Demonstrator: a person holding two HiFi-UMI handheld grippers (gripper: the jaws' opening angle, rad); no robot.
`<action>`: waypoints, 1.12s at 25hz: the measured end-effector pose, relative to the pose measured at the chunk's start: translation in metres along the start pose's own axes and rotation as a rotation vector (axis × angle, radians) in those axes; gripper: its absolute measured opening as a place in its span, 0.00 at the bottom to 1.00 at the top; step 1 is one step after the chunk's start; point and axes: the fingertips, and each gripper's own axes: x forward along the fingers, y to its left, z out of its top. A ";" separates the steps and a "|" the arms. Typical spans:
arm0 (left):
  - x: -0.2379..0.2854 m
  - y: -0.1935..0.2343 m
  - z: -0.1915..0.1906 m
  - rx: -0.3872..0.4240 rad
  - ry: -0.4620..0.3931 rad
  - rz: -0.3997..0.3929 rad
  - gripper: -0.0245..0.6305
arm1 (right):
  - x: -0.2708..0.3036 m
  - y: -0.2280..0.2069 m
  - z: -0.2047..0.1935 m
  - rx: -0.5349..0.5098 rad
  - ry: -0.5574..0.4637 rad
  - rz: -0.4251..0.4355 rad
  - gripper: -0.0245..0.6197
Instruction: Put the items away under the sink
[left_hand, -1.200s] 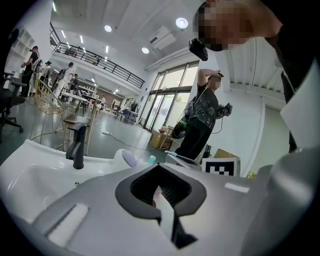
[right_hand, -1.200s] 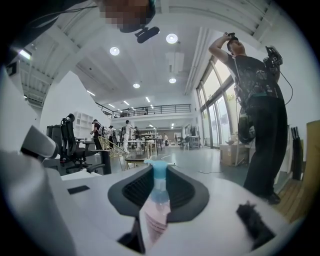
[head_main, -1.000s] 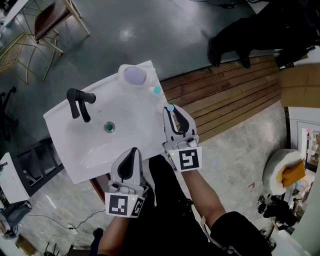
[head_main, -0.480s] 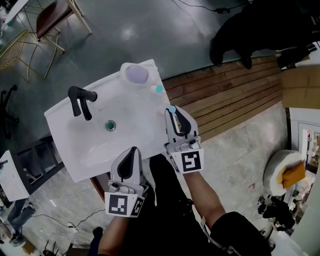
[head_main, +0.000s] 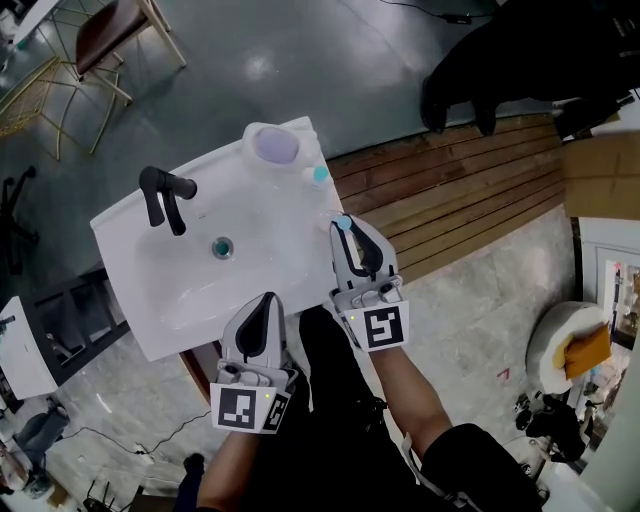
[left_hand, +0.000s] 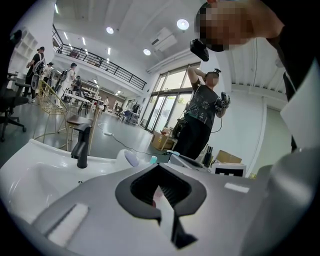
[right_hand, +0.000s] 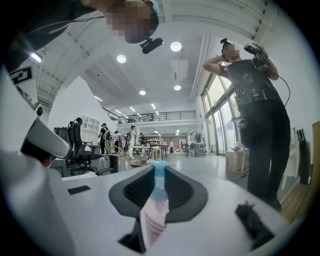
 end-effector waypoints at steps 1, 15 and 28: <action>-0.001 0.000 0.001 0.000 -0.002 0.001 0.05 | -0.001 0.001 0.001 -0.002 -0.004 0.003 0.15; -0.032 0.002 0.001 -0.002 -0.023 0.018 0.05 | -0.026 0.033 0.018 0.008 -0.025 0.049 0.15; -0.080 0.007 0.005 -0.003 -0.065 0.044 0.05 | -0.064 0.078 0.025 0.002 -0.019 0.098 0.15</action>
